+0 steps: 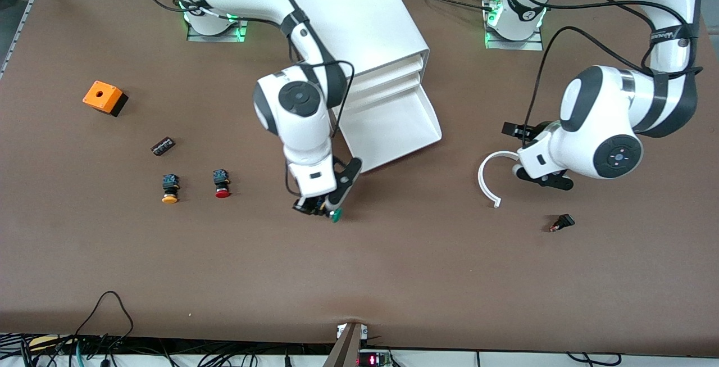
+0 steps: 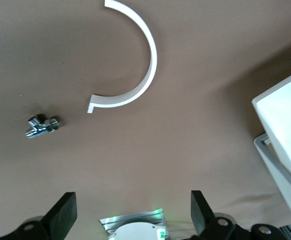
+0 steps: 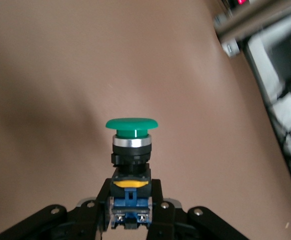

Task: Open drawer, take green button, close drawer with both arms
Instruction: 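Lower the green button beside the red button while the left gripper nears the drawer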

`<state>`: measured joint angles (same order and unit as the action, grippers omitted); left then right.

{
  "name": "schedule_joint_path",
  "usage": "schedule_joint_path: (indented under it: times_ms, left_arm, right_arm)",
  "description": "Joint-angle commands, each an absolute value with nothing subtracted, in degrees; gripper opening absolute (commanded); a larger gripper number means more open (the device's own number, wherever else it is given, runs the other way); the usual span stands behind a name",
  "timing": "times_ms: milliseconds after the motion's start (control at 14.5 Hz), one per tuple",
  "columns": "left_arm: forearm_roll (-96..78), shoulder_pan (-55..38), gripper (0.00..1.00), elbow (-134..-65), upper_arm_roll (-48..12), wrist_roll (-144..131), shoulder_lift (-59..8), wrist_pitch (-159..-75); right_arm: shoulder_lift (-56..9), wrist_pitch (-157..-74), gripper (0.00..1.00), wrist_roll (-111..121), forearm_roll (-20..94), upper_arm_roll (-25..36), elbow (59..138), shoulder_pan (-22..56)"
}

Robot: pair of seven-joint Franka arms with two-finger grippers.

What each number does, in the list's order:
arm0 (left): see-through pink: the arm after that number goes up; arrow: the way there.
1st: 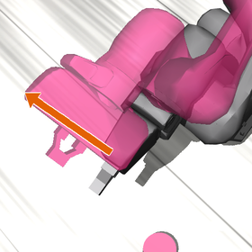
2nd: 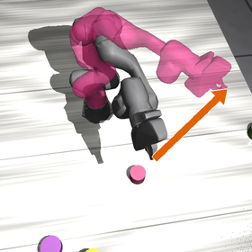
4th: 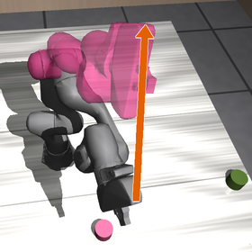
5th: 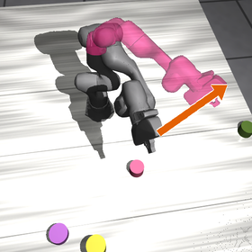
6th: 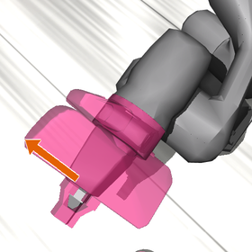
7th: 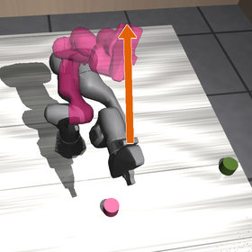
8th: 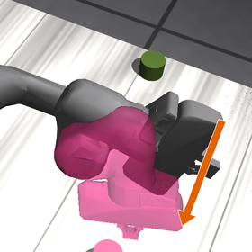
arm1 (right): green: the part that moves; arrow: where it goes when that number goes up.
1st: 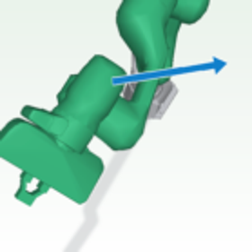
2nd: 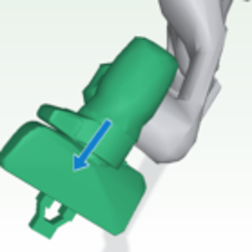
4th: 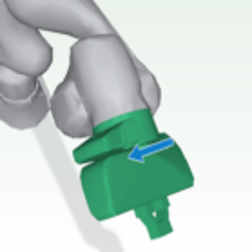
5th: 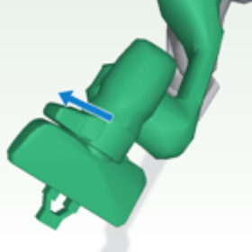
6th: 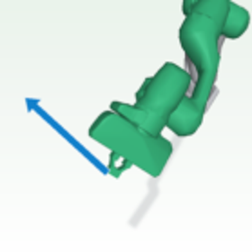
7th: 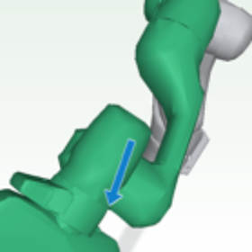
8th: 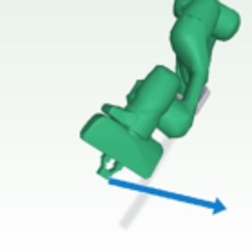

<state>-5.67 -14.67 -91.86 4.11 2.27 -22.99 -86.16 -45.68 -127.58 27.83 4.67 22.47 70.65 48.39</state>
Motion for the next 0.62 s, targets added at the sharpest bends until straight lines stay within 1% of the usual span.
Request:
schedule_joint_path:
  times_ms: [0,69,276,414,553]
  left_arm:
    - [-5.01,-14.94,1.00,-91.76,1.77,-2.88,-23.46,-88.06]
    - [-5.01,-14.94,1.00,-91.84,0.63,-4.38,-23.81,-89.63]
    - [-5.01,-14.94,1.00,-91.93,-3.07,-11.84,-24.78,-93.85]
    - [-5.01,-14.94,1.00,-92.02,-5.44,-17.37,-26.01,-97.45]
    - [-4.92,-15.03,1.00,-92.02,-8.51,-25.45,-27.33,-101.23]
  right_arm:
    - [-45.79,-127.62,0.22,22.61,8.76,22.32,71.72,46.15]
    - [-45.79,-127.53,0.22,20.24,10.88,22.41,72.07,45.45]
    - [-45.88,-127.53,0.21,14.53,11.43,22.67,75.14,43.69]
    - [-46.49,-127.88,0.21,9.60,11.51,24.60,78.55,43.68]
    - [-46.67,-128.14,0.21,8.53,11.51,24.78,80.94,43.59]
